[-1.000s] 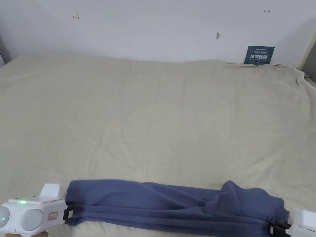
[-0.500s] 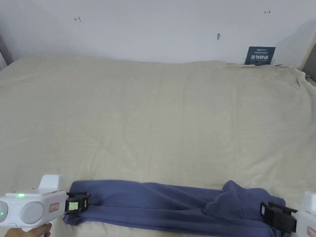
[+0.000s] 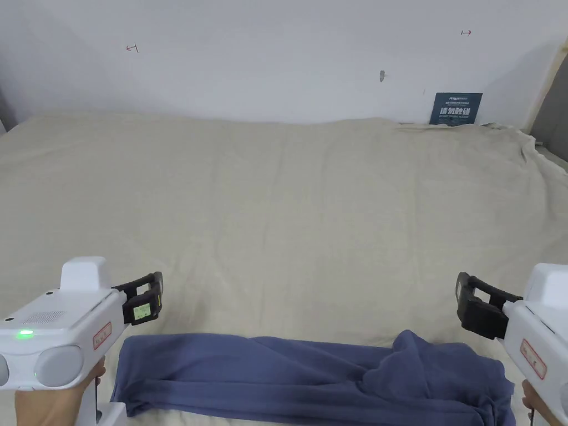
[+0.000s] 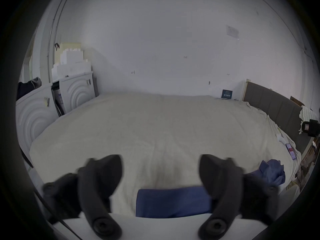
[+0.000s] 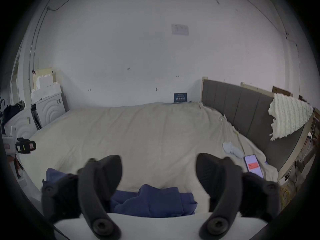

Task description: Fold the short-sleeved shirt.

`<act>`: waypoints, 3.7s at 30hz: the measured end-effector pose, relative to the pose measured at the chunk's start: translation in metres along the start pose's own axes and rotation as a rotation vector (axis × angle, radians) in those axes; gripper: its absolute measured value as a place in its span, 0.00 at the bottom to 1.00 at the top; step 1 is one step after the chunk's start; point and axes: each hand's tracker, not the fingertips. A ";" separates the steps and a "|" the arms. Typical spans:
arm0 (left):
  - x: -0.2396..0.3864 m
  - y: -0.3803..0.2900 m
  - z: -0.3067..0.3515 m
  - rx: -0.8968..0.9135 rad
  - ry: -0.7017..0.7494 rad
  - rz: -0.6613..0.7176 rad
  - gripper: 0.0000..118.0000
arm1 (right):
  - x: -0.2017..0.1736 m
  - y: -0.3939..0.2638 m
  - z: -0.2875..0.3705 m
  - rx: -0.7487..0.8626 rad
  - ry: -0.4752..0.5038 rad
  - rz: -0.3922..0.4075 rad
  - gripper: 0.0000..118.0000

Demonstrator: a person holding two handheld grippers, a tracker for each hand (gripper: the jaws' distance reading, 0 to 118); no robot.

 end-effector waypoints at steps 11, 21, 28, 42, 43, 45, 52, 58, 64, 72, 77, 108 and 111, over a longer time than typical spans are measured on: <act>-0.003 -0.010 0.000 -0.072 -0.131 0.038 0.00 | -0.005 -0.005 0.001 0.052 0.002 0.012 0.00; -0.049 -0.017 -0.023 -0.347 -0.227 0.154 0.00 | 0.002 -0.008 -0.006 0.016 0.000 0.039 0.00; -0.086 -0.045 -0.056 -0.548 -0.220 0.245 0.53 | 0.004 -0.010 -0.011 -0.010 -0.004 0.050 0.00; -0.084 -0.084 -0.102 -0.660 -0.236 0.217 0.43 | -0.004 -0.020 -0.028 -0.087 -0.012 0.069 0.00; -0.082 -0.084 -0.103 -0.661 -0.237 0.203 0.38 | -0.004 -0.020 -0.028 -0.090 -0.014 0.068 0.00; -0.082 -0.085 -0.107 -0.664 -0.238 0.175 0.25 | -0.005 -0.021 -0.028 -0.094 -0.016 0.065 0.00; -0.083 -0.082 -0.110 -0.655 -0.288 0.155 0.04 | -0.006 -0.019 -0.027 -0.102 -0.015 0.051 0.00; -0.084 -0.052 -0.090 -0.621 -0.269 0.096 0.02 | -0.003 -0.014 -0.027 -0.093 -0.014 0.038 0.00; -0.094 -0.024 -0.064 -0.604 -0.225 0.109 0.01 | -0.001 -0.010 -0.024 -0.082 -0.010 0.034 0.00; -0.119 -0.008 -0.045 -0.622 -0.082 0.092 0.01 | 0.010 -0.010 -0.019 -0.078 -0.007 0.029 0.00; -0.080 0.006 -0.042 -0.640 -0.077 0.057 0.01 | 0.017 -0.012 -0.016 -0.080 -0.008 0.026 0.00; 0.159 -0.050 -0.127 -0.828 -0.458 0.021 0.56 | 0.035 -0.025 0.000 -0.108 -0.011 0.000 0.00; 0.155 -0.038 -0.117 -0.779 -0.462 0.035 0.88 | 0.034 -0.024 0.000 -0.108 -0.007 -0.003 0.00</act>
